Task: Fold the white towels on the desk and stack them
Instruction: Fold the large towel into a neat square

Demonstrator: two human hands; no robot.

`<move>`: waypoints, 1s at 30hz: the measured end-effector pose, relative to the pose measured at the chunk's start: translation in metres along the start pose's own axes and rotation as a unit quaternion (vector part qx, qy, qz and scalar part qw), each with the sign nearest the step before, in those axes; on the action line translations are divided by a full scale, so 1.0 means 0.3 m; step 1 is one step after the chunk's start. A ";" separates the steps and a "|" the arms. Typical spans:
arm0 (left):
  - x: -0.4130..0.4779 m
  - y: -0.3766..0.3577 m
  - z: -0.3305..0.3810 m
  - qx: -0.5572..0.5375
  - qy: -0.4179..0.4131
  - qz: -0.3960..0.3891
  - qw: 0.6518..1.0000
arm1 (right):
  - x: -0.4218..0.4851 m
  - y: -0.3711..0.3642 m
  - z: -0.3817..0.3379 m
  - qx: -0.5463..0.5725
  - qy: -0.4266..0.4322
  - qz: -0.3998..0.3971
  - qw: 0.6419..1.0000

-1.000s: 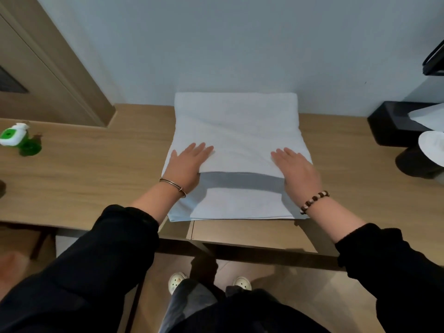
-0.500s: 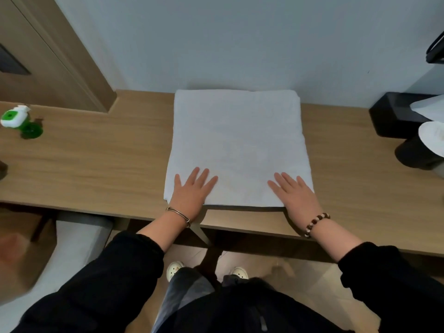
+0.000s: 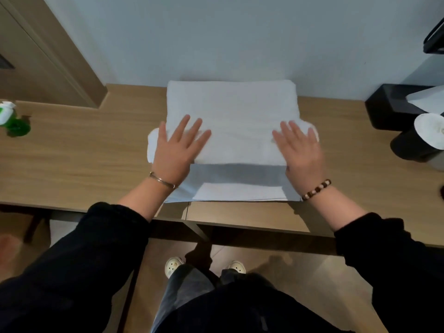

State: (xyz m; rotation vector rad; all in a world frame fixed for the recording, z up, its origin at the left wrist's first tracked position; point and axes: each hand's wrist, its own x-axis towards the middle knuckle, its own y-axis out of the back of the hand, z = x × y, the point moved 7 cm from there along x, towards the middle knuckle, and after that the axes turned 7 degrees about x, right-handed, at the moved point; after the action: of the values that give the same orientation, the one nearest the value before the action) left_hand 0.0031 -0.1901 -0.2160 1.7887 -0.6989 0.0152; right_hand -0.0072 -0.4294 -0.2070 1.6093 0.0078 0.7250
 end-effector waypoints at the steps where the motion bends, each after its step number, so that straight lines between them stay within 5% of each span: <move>1: -0.033 -0.026 0.037 0.006 -0.031 -0.029 0.999 | -0.045 -0.063 -0.020 -0.018 0.025 -0.084 0.996; 3: -0.120 -0.132 0.117 -0.018 -0.067 -0.196 0.978 | -0.169 -0.198 -0.032 -0.007 0.015 -0.269 0.963; 5: -0.196 -0.217 0.150 -0.030 -0.047 -0.308 0.950 | -0.230 -0.245 -0.027 0.014 -0.013 -0.297 0.955; 8: -0.194 -0.213 0.148 -0.052 -0.018 -0.282 0.958 | -0.216 -0.219 -0.027 0.027 -0.016 -0.209 0.977; 13: -0.175 -0.137 0.155 -0.058 -0.059 -0.131 0.988 | -0.224 -0.200 -0.018 0.089 0.023 -0.111 0.990; 16: -0.225 -0.152 0.227 -0.055 -0.130 -0.159 0.977 | -0.271 -0.235 -0.015 0.082 0.040 -0.143 0.985; 25: -0.259 -0.215 0.217 -0.105 -0.151 -0.253 0.950 | -0.278 -0.215 0.007 0.083 0.063 -0.163 0.981; 30: -0.271 -0.230 0.182 -0.101 -0.150 -0.266 0.947 | -0.335 -0.214 0.065 0.133 -0.007 -0.247 0.960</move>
State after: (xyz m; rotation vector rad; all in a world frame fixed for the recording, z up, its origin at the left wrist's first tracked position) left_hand -0.0499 -0.1904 -0.3235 1.7440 -0.3891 -0.6806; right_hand -0.0530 -0.4753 -0.3089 1.7696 0.4985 0.3310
